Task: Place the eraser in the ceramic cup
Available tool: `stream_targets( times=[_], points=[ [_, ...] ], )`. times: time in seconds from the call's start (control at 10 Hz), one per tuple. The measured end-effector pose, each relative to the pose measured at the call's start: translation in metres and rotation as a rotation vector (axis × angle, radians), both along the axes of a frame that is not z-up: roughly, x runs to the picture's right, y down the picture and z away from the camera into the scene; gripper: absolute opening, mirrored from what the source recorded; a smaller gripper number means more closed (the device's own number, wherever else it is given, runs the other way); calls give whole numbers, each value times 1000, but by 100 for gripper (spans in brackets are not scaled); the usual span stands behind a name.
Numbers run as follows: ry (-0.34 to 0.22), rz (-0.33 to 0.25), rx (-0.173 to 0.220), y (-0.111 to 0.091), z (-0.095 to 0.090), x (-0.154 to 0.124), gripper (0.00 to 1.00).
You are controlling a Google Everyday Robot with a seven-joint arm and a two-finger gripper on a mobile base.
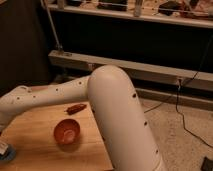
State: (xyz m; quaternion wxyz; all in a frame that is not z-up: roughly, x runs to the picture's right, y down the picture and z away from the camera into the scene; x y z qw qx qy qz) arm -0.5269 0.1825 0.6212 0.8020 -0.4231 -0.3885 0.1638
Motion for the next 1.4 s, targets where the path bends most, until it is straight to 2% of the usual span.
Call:
stream_targets(
  times=[0.4,0.9,1.4],
  points=[
    [1,27,11,8,6,0,0],
    [-7,14,27,17,12,3,0],
    [-29,7,25,17,14,-3,0]
  ],
)
